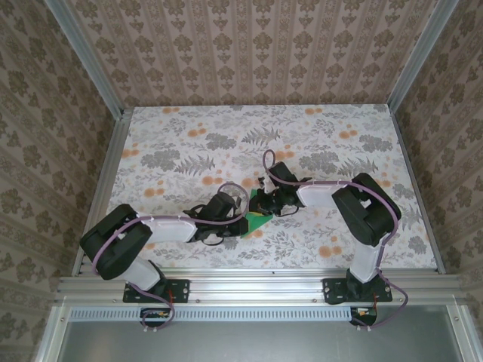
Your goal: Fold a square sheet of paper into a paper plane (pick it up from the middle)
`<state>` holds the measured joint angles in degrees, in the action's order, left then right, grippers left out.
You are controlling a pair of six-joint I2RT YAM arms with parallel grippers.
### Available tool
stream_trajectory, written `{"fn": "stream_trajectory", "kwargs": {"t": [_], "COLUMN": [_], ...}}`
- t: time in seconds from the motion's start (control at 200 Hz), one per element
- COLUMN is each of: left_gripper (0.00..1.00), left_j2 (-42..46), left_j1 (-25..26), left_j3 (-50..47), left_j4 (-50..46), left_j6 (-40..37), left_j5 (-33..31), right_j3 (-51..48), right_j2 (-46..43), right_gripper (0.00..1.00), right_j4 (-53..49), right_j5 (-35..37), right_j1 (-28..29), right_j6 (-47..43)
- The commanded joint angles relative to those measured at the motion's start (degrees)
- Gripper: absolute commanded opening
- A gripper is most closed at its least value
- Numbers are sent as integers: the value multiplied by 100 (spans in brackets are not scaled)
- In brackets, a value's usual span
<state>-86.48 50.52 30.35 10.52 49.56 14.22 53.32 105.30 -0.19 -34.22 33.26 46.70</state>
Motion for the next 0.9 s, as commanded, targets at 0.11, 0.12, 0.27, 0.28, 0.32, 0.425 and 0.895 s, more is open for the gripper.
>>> {"fn": "stream_trajectory", "kwargs": {"t": [0.11, 0.12, 0.27, 0.28, 0.32, 0.425, 0.895], "left_gripper": [18, 18, 10, 9, 7, 1, 0], "left_j2": [356, 359, 388, 384, 360, 266, 91], "left_j1": [-33, -27, -23, -20, -8, 11, 192], "left_j3": [-169, -169, -162, -161, -153, -118, -369], "left_j4": [-452, -452, -462, -461, -427, -380, -289], "left_j6": [-225, -223, -254, -254, -254, -263, 59], "left_j5": [-6, -7, 2, 4, 23, 46, -204], "right_j3": [131, 129, 134, 132, 129, 118, 135], "right_j2": [65, 64, 101, 111, 121, 124, 223], "right_gripper": [12, 12, 12, 12, 12, 12, 14], "right_j4": [-162, -158, -152, -149, -151, -167, -314], "right_j5": [187, 181, 146, 144, 132, 126, 230], "right_j1": [-25, -29, -30, -30, -30, -30, -30], "right_j6": [40, 41, 32, 32, 32, 14, -81]}}
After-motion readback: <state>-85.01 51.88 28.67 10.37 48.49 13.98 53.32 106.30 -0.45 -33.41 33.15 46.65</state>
